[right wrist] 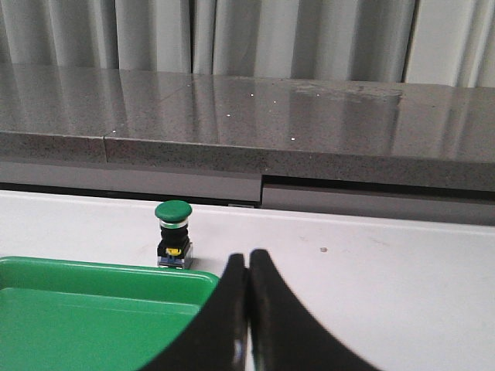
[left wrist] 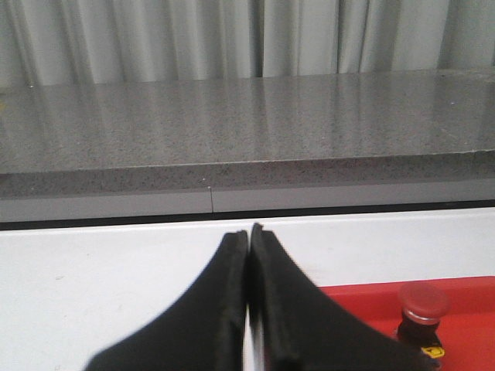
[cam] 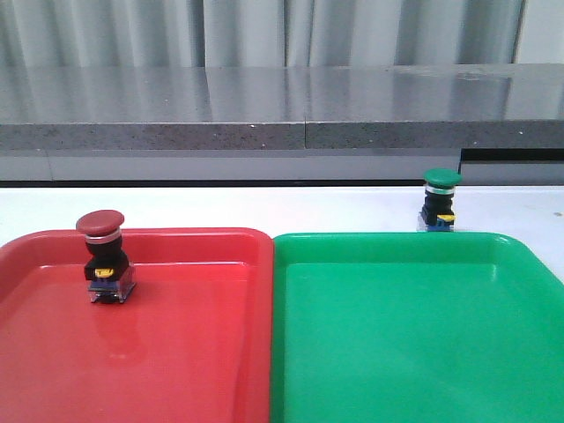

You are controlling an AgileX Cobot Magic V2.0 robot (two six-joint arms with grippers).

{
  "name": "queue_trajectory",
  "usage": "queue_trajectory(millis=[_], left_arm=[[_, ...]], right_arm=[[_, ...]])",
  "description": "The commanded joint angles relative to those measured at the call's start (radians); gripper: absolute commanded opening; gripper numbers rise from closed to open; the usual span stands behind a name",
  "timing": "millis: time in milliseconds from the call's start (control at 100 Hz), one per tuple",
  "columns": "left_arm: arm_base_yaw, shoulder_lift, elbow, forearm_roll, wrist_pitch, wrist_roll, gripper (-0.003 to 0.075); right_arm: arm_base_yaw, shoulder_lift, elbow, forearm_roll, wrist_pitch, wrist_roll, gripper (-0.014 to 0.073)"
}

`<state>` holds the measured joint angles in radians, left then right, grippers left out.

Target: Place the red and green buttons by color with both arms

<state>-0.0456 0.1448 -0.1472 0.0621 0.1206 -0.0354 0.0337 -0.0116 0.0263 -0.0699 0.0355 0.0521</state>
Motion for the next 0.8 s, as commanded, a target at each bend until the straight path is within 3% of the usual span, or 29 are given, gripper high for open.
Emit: queue_trajectory(millis=[0, 390, 790], left_arm=[[0.022, -0.048, 0.025, -0.01, -0.088, -0.011, -0.0019], [0.029, -0.166, 0.191, -0.02, -0.146, -0.011, -0.002], [0.029, -0.172, 0.191, -0.02, -0.158, -0.011, -0.0019]], right_arm=[[-0.006, -0.02, -0.013, -0.001, -0.077, -0.004, -0.0111], [-0.006, -0.02, -0.013, -0.001, -0.077, -0.004, -0.0111], [-0.006, -0.02, -0.013, -0.001, -0.077, -0.004, -0.0111]])
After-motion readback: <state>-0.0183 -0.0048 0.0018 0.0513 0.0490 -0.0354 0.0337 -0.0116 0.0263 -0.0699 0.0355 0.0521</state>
